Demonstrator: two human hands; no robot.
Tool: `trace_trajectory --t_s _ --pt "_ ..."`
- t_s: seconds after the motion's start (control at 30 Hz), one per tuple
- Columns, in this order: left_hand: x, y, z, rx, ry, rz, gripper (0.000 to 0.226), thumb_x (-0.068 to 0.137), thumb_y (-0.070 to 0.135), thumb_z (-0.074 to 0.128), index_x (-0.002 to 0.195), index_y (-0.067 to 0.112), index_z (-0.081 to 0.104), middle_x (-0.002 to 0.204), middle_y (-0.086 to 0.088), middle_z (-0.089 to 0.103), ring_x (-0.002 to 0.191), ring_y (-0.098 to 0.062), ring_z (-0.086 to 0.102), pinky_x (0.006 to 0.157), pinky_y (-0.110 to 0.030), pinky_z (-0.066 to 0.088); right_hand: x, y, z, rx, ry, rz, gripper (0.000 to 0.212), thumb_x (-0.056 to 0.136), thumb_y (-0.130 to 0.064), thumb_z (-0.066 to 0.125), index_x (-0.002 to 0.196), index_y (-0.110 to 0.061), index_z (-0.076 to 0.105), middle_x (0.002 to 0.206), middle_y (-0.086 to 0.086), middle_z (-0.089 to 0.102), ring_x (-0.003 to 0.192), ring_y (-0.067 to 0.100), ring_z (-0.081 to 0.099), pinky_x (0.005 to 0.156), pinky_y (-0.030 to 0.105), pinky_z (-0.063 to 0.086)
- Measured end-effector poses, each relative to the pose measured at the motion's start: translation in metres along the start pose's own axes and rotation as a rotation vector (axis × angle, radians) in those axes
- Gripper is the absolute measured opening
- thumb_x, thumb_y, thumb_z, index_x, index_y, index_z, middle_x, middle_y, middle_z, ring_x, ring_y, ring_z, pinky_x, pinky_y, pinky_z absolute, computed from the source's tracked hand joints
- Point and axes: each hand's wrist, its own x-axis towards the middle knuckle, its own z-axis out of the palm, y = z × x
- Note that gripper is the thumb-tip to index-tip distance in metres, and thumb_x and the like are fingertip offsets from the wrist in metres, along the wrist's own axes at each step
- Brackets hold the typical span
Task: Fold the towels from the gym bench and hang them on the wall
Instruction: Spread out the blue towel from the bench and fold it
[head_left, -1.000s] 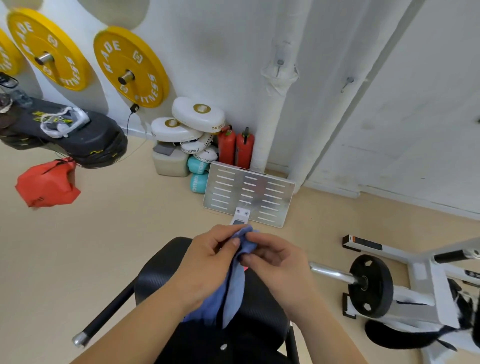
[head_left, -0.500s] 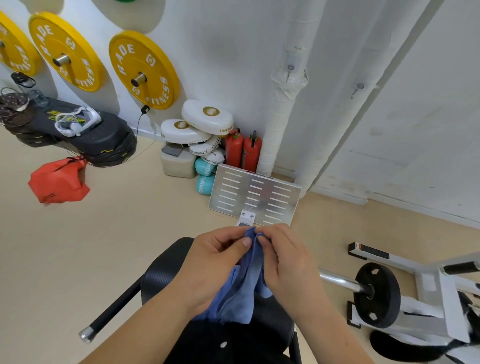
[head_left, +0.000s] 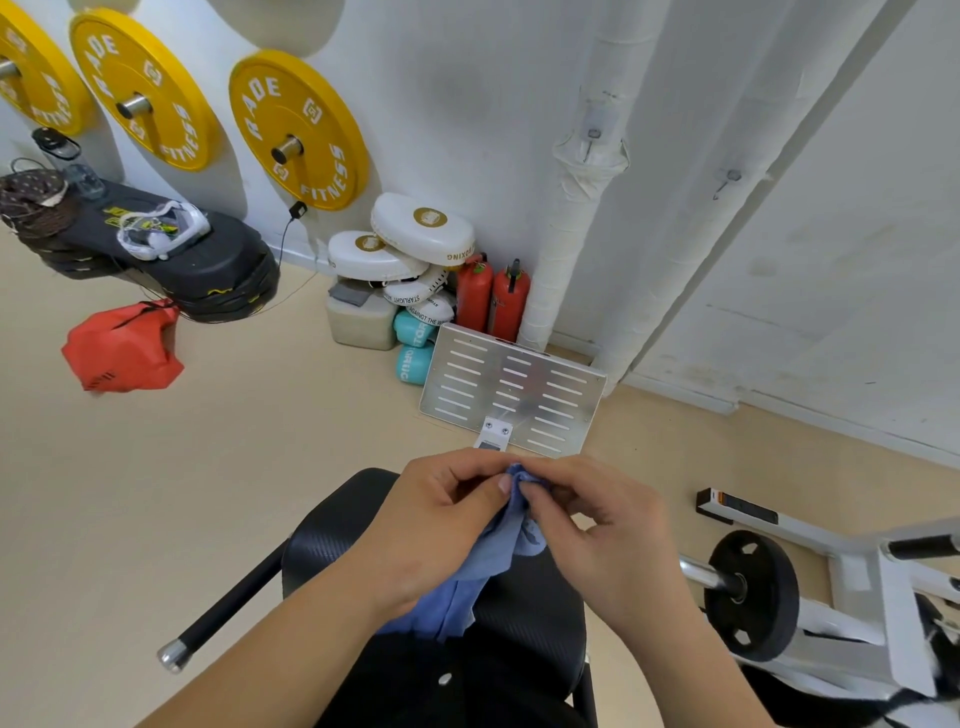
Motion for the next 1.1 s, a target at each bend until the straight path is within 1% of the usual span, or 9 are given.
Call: trace_trajectory --t_s 0.07,0.23,0.37,0.47,0.63,0.77,0.87,1.0,1.1 --pt "-0.002 0.002 -0.002 0.069 -0.021 0.034 0.031 0.104 0.006 0.054 0.118 0.022 0.076 0.112 0.007 0.077 0.111 -0.008 0.07 0.097 -0.021 0.053 0.002 -0.002 -0.004 0.029 -0.006 0.023 0.02 0.091 -0.025 0.071 0.106 -0.026 0.083 0.093 -0.015 0.078 0.089 0.009 0.075 0.077 0.029 0.06" --pt "-0.005 0.007 -0.007 0.193 -0.066 0.085 0.032 0.105 0.008 0.051 0.118 0.025 0.074 0.111 0.01 0.074 0.112 -0.007 0.068 0.097 -0.019 0.05 0.003 -0.001 -0.006 0.114 -0.031 0.098 0.022 0.086 -0.019 0.077 0.103 -0.03 0.084 0.082 -0.009 0.078 0.077 0.012 0.074 0.071 0.031 0.06" --pt "-0.008 0.009 -0.005 0.28 -0.082 0.139 0.034 0.105 0.008 0.051 0.12 0.03 0.073 0.112 0.012 0.073 0.112 -0.006 0.067 0.098 -0.019 0.049 0.004 -0.001 -0.009 0.108 -0.021 0.103 0.027 0.083 -0.007 0.083 0.104 -0.025 0.084 0.091 -0.013 0.079 0.088 0.003 0.074 0.077 0.024 0.059" --pt "-0.008 0.008 -0.005 0.336 -0.082 0.169 0.034 0.104 0.009 0.051 0.119 0.031 0.072 0.11 0.013 0.073 0.111 -0.007 0.067 0.096 -0.018 0.05 0.004 -0.006 -0.009 -0.035 0.008 -0.014 0.029 0.085 -0.019 0.079 0.113 -0.022 0.081 0.104 -0.008 0.072 0.099 0.002 0.066 0.082 0.013 0.051" --pt "-0.009 0.0 0.003 0.181 -0.008 0.098 0.03 0.102 0.005 0.055 0.114 0.025 0.074 0.107 0.009 0.077 0.107 -0.007 0.071 0.097 -0.025 0.055 0.001 -0.01 0.002 -0.056 0.028 0.019 0.026 0.087 -0.035 0.068 0.104 -0.023 0.084 0.087 -0.014 0.073 0.089 0.005 0.067 0.082 0.015 0.051" --pt "-0.009 -0.013 0.014 0.129 0.084 0.038 0.028 0.098 0.004 0.06 0.114 0.026 0.066 0.099 0.005 0.078 0.098 -0.012 0.074 0.093 -0.03 0.058 0.002 -0.003 0.006 -0.174 0.029 0.028 0.012 0.083 -0.022 0.075 0.091 -0.02 0.085 0.077 -0.007 0.071 0.077 0.009 0.064 0.074 0.024 0.051" --pt "-0.005 -0.02 0.011 0.047 0.129 -0.046 0.035 0.09 0.009 0.073 0.115 0.028 0.057 0.088 -0.003 0.075 0.081 -0.02 0.073 0.08 -0.031 0.06 0.001 -0.006 -0.003 -0.151 0.041 0.099 0.007 0.086 -0.018 0.078 0.082 -0.023 0.082 0.076 -0.011 0.071 0.081 0.008 0.066 0.076 0.018 0.049" --pt "0.005 -0.032 0.004 0.385 -0.093 -0.088 0.012 0.085 0.013 0.067 0.087 0.023 0.061 0.073 -0.003 0.062 0.062 -0.002 0.051 0.063 -0.019 0.048 0.008 -0.015 -0.018 0.149 0.041 0.362 0.016 0.093 -0.013 0.073 0.088 -0.028 0.071 0.087 -0.015 0.074 0.086 0.004 0.07 0.081 0.017 0.054" --pt "0.01 -0.048 -0.013 0.593 -0.111 -0.178 0.022 0.081 0.014 0.062 0.065 0.028 0.055 0.057 0.012 0.053 0.054 -0.002 0.043 0.057 -0.019 0.04 0.016 -0.009 -0.031 0.242 0.164 0.385 0.013 0.098 -0.012 0.067 0.092 -0.023 0.065 0.082 -0.013 0.073 0.075 0.001 0.068 0.072 0.018 0.055"
